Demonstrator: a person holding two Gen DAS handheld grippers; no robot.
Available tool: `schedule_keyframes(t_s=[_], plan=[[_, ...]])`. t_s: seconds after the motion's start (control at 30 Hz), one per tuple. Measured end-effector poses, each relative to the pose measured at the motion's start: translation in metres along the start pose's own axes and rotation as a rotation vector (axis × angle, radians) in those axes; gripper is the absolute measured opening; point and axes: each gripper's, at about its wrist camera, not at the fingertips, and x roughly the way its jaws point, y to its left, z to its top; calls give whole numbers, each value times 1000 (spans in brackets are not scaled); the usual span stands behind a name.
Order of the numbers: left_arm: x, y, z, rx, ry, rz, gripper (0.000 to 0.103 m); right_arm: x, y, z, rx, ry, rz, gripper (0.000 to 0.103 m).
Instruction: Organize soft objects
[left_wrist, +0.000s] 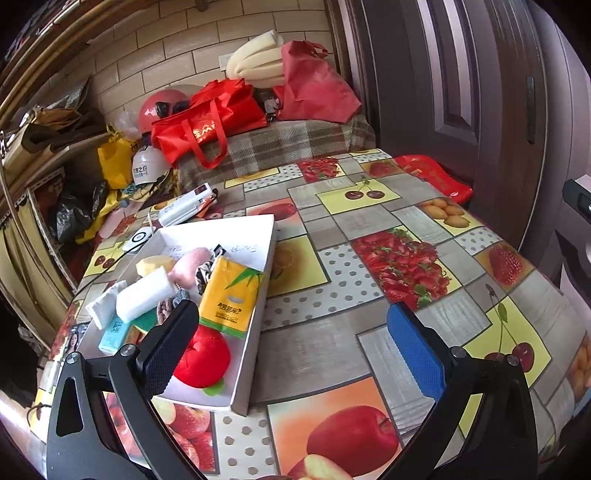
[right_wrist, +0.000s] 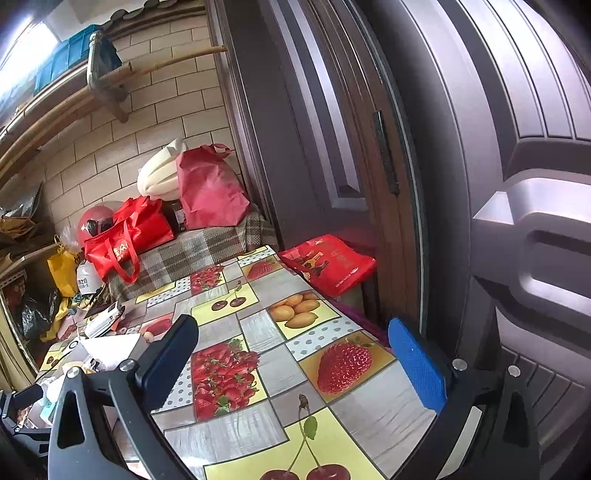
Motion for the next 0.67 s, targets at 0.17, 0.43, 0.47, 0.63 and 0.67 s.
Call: schedule_keyframes(t_s=[0.17, 0.43, 0.47, 0.63, 0.67], plan=[[2, -6, 1, 17, 3, -16, 103, 3, 3, -1, 5, 6, 5, 103], [9, -6, 0, 17, 21, -41, 103, 5, 4, -2, 25, 1, 6, 103], [10, -6, 0, 16, 26, -46, 103, 6, 4, -2, 25, 5, 2, 103], [17, -11, -1, 25, 25, -72, 103, 12, 2, -4, 30, 21, -3, 103], [19, -12, 0, 32, 24, -76, 103, 14, 2, -4, 29, 26, -5, 103]])
